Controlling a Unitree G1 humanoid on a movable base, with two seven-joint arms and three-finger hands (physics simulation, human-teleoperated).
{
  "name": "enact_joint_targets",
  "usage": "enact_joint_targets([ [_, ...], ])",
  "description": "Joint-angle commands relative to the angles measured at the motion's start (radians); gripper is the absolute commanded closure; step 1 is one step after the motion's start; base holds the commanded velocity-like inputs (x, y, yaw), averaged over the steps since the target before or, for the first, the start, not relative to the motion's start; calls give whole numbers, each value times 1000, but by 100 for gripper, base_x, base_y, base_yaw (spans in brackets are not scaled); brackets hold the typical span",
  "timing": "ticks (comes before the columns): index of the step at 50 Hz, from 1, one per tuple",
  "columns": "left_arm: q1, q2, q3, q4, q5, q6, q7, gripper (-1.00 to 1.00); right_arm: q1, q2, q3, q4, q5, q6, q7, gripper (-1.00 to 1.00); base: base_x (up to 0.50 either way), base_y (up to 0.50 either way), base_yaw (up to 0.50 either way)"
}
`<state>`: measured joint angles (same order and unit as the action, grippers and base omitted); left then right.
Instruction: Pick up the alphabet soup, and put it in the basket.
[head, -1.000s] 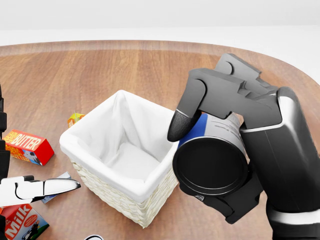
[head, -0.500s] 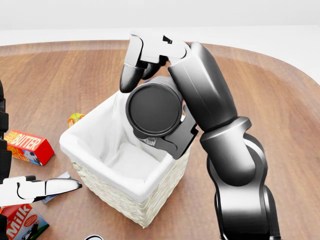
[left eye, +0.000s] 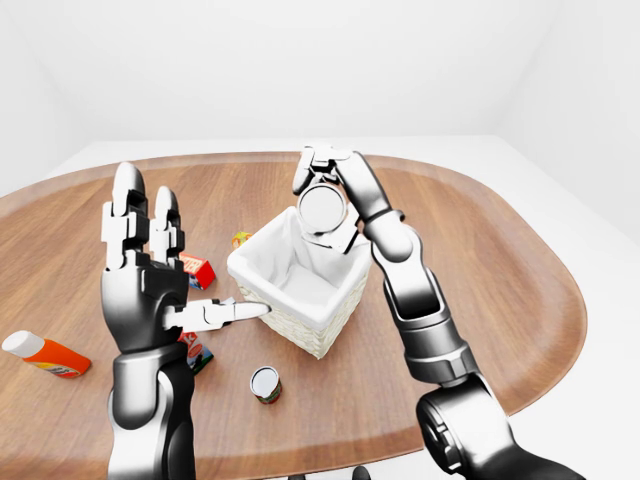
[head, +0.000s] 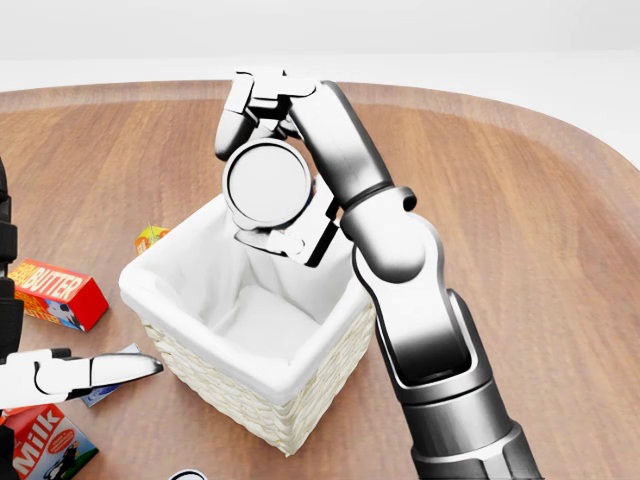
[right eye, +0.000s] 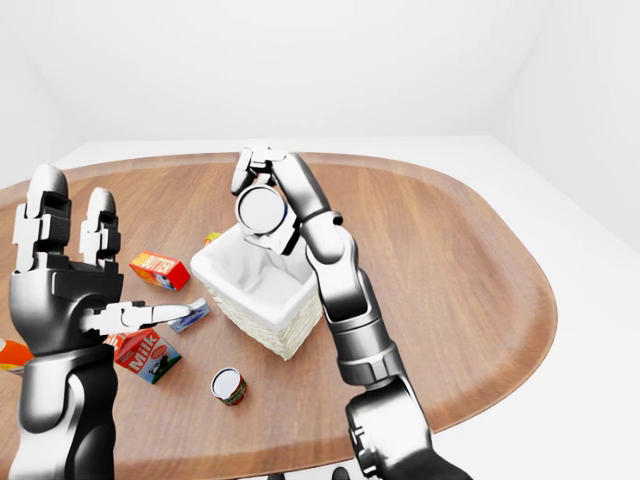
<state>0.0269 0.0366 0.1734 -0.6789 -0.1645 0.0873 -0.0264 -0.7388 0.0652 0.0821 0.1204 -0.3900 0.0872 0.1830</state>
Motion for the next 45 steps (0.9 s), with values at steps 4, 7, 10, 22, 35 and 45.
enact_joint_targets([
  [4, -3, 1, 2, -4, -2, 0, 2, -100, -57, 16, -3, 233, 85, 0, -19, 100, 0, 0, 0],
  [7, -2, 2, 4, -5, -3, 0, 2, -100, -59, 22, -1, 275, 82, 0, -23, 100, 0, 0, 0],
  [10, -2, 2, 6, -9, -5, 0, 2, -100, -55, 29, 5, 297, 73, 0, -20, 100, 0, 0, 0],
  [22, -3, 1, 3, -7, -3, 0, 1, -100, -80, 34, -5, 500, 64, 0, -30, 100, 0, 0, 0],
  [35, -4, 1, 4, -3, -6, 0, 3, -100, -126, 32, -13, 620, 59, 0, -38, 100, 0, 0, 0],
  [45, -4, 2, 3, -14, -6, 0, 4, -100, -180, 27, -26, 742, 68, 0, -55, 100, 0, 0, 0],
])
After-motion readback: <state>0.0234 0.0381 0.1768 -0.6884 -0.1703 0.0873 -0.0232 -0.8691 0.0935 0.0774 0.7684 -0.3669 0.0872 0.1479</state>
